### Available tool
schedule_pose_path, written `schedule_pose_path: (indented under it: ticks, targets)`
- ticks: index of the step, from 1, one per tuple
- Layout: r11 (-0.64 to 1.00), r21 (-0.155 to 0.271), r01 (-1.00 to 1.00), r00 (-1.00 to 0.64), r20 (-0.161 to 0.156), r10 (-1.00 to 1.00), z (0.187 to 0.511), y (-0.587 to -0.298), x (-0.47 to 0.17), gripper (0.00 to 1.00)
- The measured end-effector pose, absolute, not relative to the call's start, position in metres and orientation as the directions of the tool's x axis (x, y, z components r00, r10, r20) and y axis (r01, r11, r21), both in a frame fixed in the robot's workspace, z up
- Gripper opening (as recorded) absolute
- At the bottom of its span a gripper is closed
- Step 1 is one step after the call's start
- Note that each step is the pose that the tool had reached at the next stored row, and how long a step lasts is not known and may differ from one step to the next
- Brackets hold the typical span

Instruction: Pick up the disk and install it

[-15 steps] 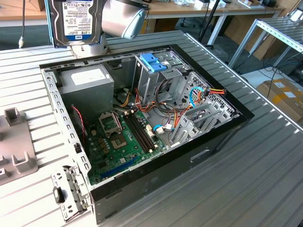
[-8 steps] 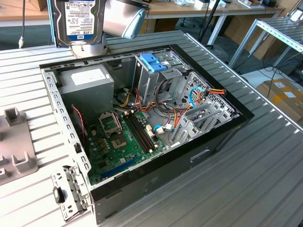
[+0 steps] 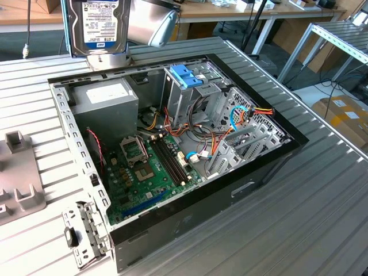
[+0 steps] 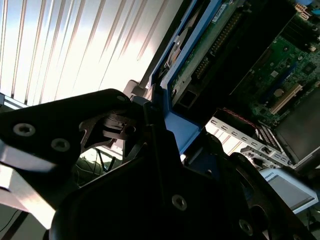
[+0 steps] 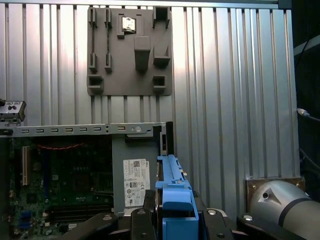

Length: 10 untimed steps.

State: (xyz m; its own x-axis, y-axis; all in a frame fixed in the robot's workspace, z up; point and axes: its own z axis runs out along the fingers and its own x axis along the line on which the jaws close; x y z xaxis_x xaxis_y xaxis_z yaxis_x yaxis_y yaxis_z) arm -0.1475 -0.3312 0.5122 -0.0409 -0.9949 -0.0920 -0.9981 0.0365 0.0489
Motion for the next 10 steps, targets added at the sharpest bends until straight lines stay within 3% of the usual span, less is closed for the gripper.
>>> schedule_pose_path:
  ticks: [10]
  targets:
    - [0.037, 0.049, -0.998, -0.041, -0.092, -0.995, 0.5120, -0.3313, -0.1398, 0.37]
